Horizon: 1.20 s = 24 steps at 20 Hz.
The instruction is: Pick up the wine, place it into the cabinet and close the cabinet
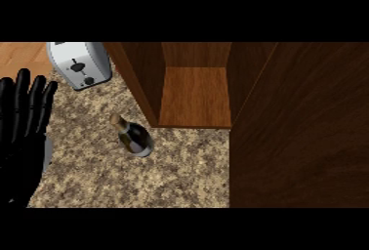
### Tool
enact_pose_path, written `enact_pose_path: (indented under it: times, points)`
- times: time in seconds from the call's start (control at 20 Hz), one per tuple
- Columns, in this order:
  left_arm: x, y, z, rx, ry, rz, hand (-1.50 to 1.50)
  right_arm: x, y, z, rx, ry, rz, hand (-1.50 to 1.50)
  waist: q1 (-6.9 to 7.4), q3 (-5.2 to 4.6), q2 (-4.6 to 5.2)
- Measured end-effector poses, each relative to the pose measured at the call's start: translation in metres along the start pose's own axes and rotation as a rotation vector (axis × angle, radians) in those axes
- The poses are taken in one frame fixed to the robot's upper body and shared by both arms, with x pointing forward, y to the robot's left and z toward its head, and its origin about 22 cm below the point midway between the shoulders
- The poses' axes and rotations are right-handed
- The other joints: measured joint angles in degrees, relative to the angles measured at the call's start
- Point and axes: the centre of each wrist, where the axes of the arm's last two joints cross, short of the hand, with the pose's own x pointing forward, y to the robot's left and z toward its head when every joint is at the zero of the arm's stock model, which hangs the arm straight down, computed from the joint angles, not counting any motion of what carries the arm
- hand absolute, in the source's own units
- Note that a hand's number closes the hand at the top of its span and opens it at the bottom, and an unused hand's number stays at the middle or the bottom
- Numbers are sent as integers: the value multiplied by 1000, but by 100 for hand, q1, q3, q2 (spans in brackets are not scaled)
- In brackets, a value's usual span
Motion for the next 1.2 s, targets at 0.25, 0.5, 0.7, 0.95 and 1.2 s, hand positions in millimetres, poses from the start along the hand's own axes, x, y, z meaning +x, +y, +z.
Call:
enact_pose_path:
  times: [0.25, 0.5, 0.7, 0.95, 1.2]
  points:
    - [-10, -3, -5, 29, 8, 64, -150, 7, 5, 14, 42, -13, -9, -150, -116, -24, 44]
    - [-24, -17, -3, 83, 175, 315, -150, 9, 16, 31, 198, 91, -150, -150, -171, -37, 56]
    - [-9, -16, -4, 105, 252, 424, -150, 38, 15, 45, 268, 147, -213, -150, -178, -35, 41]
    - [29, -17, -4, 115, 284, 472, -150, 55, 14, 51, 290, 192, -225, -150, -161, -34, 41]
    - [55, -12, -2, 124, 301, 484, -150, 59, 18, 55, 299, 238, -240, -150, -174, -34, 39]
